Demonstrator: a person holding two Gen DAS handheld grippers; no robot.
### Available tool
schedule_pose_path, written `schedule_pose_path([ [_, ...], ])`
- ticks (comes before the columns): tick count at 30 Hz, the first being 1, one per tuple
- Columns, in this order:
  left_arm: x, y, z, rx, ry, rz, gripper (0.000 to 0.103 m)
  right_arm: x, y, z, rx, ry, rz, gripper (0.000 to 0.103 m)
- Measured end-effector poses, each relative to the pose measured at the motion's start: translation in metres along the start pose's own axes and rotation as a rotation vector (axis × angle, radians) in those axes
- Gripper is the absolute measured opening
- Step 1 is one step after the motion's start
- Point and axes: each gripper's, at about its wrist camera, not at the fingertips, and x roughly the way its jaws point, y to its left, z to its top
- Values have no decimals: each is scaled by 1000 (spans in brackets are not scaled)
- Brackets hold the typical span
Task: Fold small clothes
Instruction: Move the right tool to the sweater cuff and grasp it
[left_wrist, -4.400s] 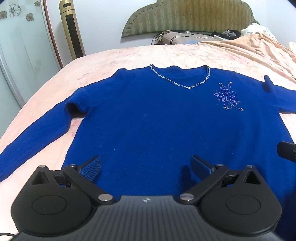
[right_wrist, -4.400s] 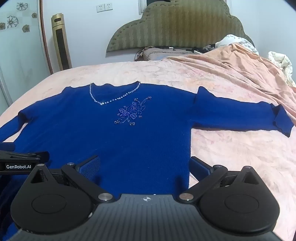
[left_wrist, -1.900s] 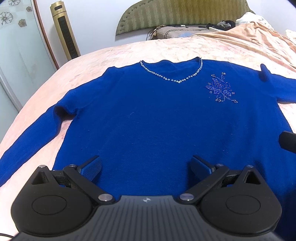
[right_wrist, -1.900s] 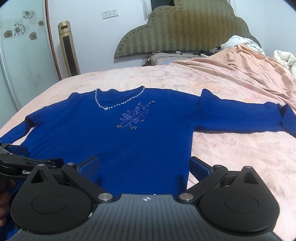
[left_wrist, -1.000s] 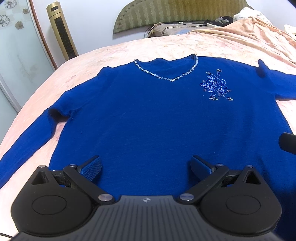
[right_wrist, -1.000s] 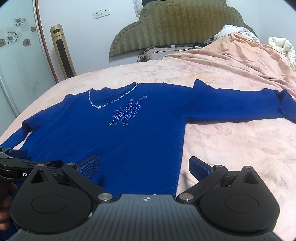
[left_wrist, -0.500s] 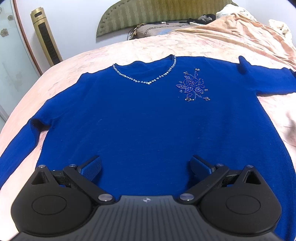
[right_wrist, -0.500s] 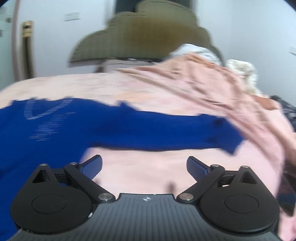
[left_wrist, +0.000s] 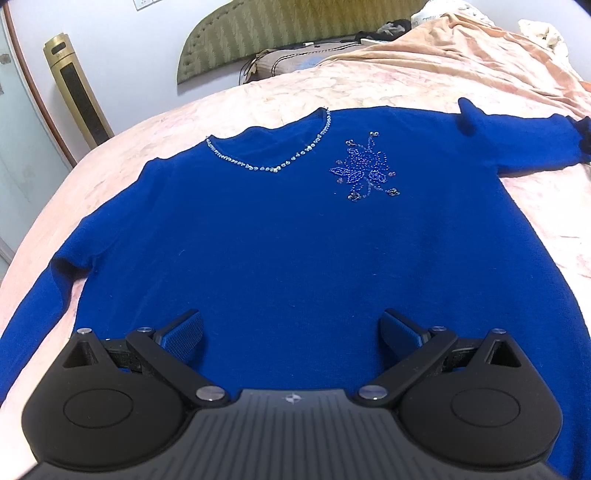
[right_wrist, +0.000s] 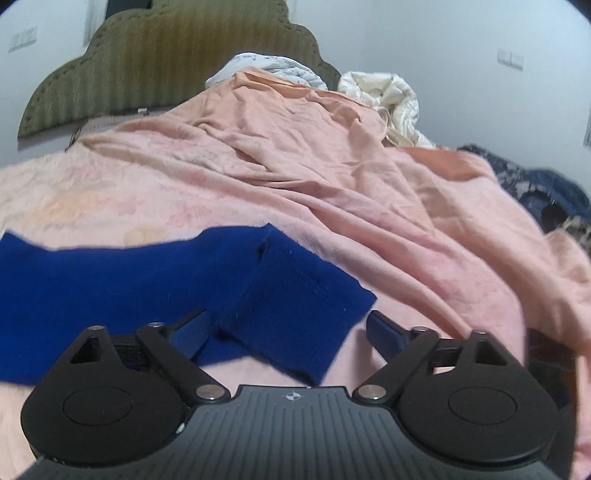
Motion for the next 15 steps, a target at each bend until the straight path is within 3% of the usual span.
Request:
schedule_pose_path([
  [1,1,1,0,-2,2,-3,103,2,-5,2,37,5,-7,70],
  [3,2,2,0,-6,5,-7,103,2,-12,9,89,11,-16,42],
  [4,3,2,-1,-7,6,-9,103,2,-15,10,104,15,-19,36],
  [5,3,2,-1,-8,8,-11,103,1,-17,11,109,19,-23,20],
  [7,4,3,-1,-8,8,-15,103,-5,-19,13,111,20,-6,17],
  [10,4,5,-2,-8,6,-19,103,-21,-23,19,164,26,108,17],
  [15,4,12,-3,-31,2,-20,103,-52,-18,30,371,117,510,17],
])
